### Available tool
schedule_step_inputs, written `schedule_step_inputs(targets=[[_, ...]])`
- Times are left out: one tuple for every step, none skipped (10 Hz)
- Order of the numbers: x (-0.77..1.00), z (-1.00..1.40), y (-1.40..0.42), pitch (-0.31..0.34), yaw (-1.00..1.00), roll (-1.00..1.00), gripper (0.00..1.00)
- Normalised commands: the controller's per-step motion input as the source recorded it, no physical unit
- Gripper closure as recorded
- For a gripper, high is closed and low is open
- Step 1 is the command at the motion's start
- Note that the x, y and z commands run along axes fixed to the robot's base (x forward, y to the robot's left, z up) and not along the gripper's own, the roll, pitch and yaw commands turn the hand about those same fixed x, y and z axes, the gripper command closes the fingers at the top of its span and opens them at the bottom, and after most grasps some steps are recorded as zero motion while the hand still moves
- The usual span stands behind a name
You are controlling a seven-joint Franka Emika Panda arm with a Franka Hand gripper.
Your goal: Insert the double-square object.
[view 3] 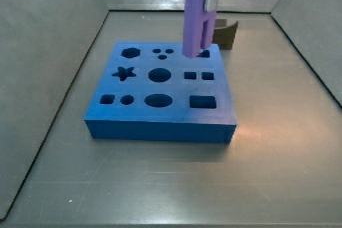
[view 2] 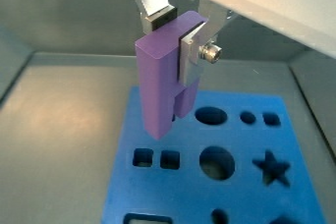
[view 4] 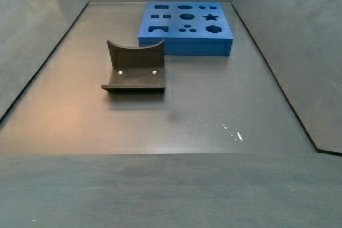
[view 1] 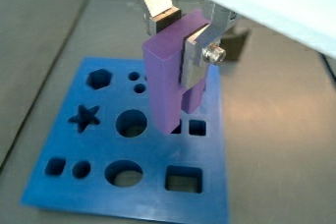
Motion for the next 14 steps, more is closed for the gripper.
schedule_step_inputs(targets=[[0.00, -0.32, 0.00, 0.000, -1.00, 0.00, 1.00], [0.00, -0.34, 0.00, 0.000, -1.00, 0.00, 1.00], [0.00, -0.35, 0.00, 0.000, -1.00, 0.00, 1.00], [0.00, -0.37, 0.00, 0.000, -1.00, 0.00, 1.00], [0.01, -0.37, 0.00, 0.000, -1.00, 0.00, 1.00], [0.01, -0.38, 0.01, 0.000, -1.00, 0.00, 1.00], [0.01, -0.37, 0.00, 0.000, -1.00, 0.00, 1.00], [0.01, -0.37, 0.01, 0.000, -1.00, 0.00, 1.00], [0.09, -0.28, 0.05, 0.000, -1.00, 0.00, 1.00], [0.19, -0.14, 0.11, 0.000, -0.93, 0.00, 1.00], [0.24, -0.08, 0.15, 0.000, -0.88, 0.00, 1.00], [0.23, -0.11, 0.16, 0.000, -0.87, 0.00, 1.00], [0.23, -0.09, 0.16, 0.000, -0.87, 0.00, 1.00], [0.29, -0.14, 0.08, 0.027, -0.71, 0.00, 1.00]])
